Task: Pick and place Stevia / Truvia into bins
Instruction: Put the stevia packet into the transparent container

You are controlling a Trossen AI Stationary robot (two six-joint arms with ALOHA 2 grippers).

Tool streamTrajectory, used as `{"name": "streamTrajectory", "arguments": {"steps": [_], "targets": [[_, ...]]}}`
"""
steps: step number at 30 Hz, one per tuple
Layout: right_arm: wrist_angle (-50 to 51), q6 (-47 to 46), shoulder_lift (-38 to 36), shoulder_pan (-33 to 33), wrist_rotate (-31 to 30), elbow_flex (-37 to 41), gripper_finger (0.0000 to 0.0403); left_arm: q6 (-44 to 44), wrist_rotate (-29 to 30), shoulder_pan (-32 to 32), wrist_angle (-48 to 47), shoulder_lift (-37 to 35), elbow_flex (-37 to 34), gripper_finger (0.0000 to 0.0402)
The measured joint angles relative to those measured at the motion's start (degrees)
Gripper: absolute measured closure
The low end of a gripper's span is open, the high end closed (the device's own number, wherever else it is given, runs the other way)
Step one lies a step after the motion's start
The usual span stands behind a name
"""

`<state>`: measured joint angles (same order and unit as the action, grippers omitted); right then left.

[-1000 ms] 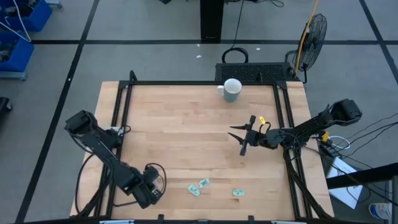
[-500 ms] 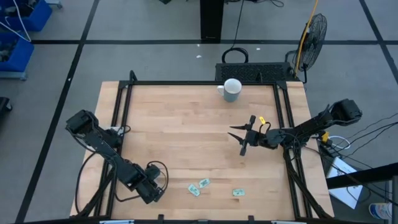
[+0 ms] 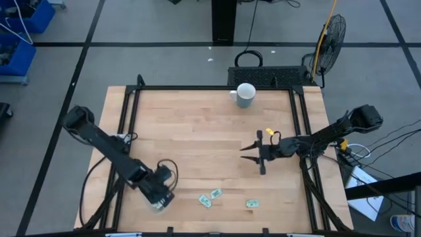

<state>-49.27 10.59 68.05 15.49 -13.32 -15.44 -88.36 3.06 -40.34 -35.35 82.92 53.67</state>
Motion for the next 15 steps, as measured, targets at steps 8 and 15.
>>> {"name": "streamTrajectory", "arguments": {"steps": [8,15], "targets": [[15.07,2.56,0.02,3.33,0.09,-6.61,0.0287,17.05,24.14,4.92,6.77,-5.13,0.00,0.0374],[42.54,0.66,0.02,9.18,0.23,-17.73,0.0287,39.64,16.29,10.86,29.02,0.30,0.00,0.0386]]}}
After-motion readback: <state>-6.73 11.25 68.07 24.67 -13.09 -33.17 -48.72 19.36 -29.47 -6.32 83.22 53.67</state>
